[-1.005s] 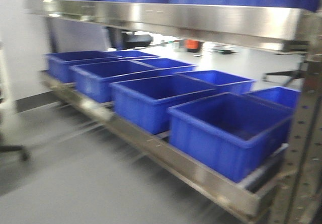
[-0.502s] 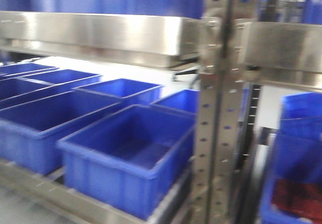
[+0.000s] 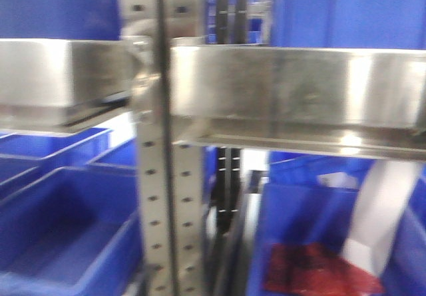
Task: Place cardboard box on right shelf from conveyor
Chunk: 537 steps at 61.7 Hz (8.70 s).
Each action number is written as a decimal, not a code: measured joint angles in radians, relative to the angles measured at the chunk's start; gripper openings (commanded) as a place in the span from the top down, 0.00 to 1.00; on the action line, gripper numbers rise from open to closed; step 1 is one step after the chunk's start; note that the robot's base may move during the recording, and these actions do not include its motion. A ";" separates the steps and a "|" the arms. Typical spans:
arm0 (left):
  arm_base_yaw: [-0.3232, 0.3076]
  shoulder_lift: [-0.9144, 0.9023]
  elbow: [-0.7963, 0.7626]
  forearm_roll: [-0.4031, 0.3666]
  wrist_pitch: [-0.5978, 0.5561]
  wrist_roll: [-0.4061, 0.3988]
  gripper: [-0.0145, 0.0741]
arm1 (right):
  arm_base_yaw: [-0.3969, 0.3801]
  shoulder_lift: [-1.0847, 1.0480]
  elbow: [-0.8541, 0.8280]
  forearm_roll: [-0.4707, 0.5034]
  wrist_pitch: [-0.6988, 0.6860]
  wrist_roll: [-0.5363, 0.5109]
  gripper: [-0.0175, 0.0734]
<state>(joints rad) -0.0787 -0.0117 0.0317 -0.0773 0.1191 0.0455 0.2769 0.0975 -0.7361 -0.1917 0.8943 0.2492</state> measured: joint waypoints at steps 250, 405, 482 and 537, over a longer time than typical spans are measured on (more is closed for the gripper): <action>0.000 0.000 0.000 0.000 0.000 0.000 0.97 | 0.014 1.224 -0.276 0.203 -0.522 -1.586 0.10; 0.000 0.000 0.000 0.000 0.000 0.000 0.97 | 0.014 0.079 0.291 0.110 -0.411 -0.076 0.73; 0.000 0.000 0.000 0.000 0.000 0.000 0.97 | -0.350 -0.107 0.766 0.165 -0.822 -0.103 0.73; 0.000 0.000 0.000 0.000 0.000 0.000 0.97 | -0.350 -0.107 0.766 0.165 -0.814 -0.105 0.73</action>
<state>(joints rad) -0.0787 -0.0117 0.0317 -0.0773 0.1191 0.0455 -0.0731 -0.0098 0.0299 -0.0267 0.0803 0.1440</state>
